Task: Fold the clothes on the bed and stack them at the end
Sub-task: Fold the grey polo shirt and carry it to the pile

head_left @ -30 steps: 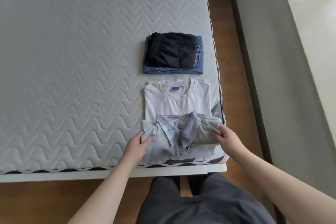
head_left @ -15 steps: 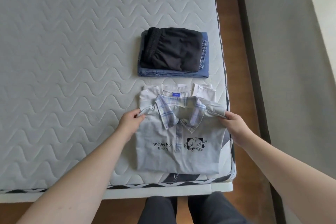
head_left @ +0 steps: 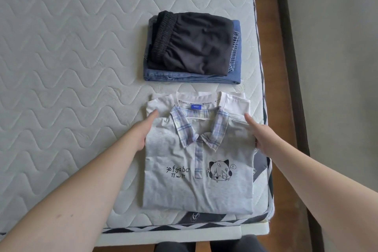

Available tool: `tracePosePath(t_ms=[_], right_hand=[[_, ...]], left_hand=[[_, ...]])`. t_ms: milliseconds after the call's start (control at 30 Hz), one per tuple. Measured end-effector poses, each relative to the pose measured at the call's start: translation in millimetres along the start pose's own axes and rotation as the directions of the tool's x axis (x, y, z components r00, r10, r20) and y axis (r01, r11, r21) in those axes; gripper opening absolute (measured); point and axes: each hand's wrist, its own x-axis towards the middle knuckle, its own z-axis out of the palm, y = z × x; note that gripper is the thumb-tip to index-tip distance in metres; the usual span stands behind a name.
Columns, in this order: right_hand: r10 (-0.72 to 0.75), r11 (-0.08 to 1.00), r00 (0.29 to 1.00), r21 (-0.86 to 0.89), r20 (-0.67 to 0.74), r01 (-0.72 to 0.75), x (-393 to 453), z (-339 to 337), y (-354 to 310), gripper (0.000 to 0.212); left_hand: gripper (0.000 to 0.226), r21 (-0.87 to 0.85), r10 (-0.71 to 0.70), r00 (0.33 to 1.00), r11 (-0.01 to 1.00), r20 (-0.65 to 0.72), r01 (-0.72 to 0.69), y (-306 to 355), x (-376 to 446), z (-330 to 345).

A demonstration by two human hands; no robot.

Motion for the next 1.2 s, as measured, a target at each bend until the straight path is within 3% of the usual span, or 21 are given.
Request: tracePosePath(t_ms=[33, 67, 167, 233, 267, 433, 567, 633, 767, 867, 1067, 1200], right_hand=[[0.007, 1.0, 1.0, -0.022, 0.005, -0.007, 2.4, 1.6, -4.4, 0.105], [0.003, 0.999, 1.0, -0.034, -0.007, -0.004, 5.0, 3.9, -4.7, 0.098], [-0.129, 0.992, 0.985, -0.011, -0.116, 0.129, 7.5, 14.3, -3.8, 0.04], [-0.255, 0.966, 0.957, 0.0, -0.14, 0.258, 3.3, 16.5, -2.8, 0.012], [-0.314, 0.948, 0.939, 0.012, -0.14, 0.318, 0.5, 15.8, -2.0, 0.009], [-0.4, 0.905, 0.905, 0.095, -0.142, 0.415, 1.5, 15.5, 1.3, 0.013], [-0.344, 0.92, 0.939, 0.194, -0.025, 0.342, 9.7, 19.9, -0.9, 0.026], [-0.333, 0.917, 0.938, 0.2, -0.091, 0.345, 11.8, 22.3, -5.4, 0.025], [-0.365, 0.869, 0.918, 0.299, -0.156, 0.396, 10.1, 26.8, -12.7, 0.017], [-0.403, 0.839, 0.897, 0.317, -0.184, 0.442, 9.1, 24.3, -15.4, 0.015], [-0.459, 0.828, 0.854, 0.233, -0.243, 0.511, 27.2, 21.2, -40.0, 0.018], [-0.423, 0.899, 0.866, 0.0, -0.265, 0.439, 47.5, 25.5, -55.2, 0.03]], left_hand=[[0.094, -0.013, -0.01, 1.0, 1.0, -0.001, 0.01, 3.9, 3.1, 0.0], [0.085, -0.031, 0.0, 1.0, 1.0, 0.002, 0.0, 3.9, 3.9, 0.8], [0.035, -0.046, 0.23, 0.967, 0.971, -0.107, -0.236, -0.5, 4.5, 5.2], [0.023, -0.085, 0.37, 0.916, 0.919, -0.157, -0.385, -1.6, 2.3, 5.0], [0.021, -0.101, 0.42, 0.893, 0.893, -0.161, -0.438, -0.4, 0.8, 3.4], [0.024, -0.095, 0.496, 0.849, 0.85, -0.181, -0.518, 5.2, 5.7, -3.0], [0.029, -0.166, 0.334, 0.939, 0.925, -0.079, -0.343, 9.5, 17.4, 1.9], [0.021, -0.099, 0.294, 0.954, 0.949, -0.062, -0.299, 12.7, 18.0, 3.2], [0.007, -0.113, 0.419, 0.897, 0.893, -0.141, -0.435, 16.3, 16.0, 4.7], [0.012, -0.151, 0.526, 0.837, 0.824, -0.151, -0.546, 15.2, 13.1, 3.6], [0.011, -0.132, 0.619, 0.77, 0.759, -0.156, -0.637, 30.4, 23.7, -3.6], [0.02, 0.015, 0.558, 0.819, 0.827, -0.132, -0.561, 47.3, 47.1, -2.0]])
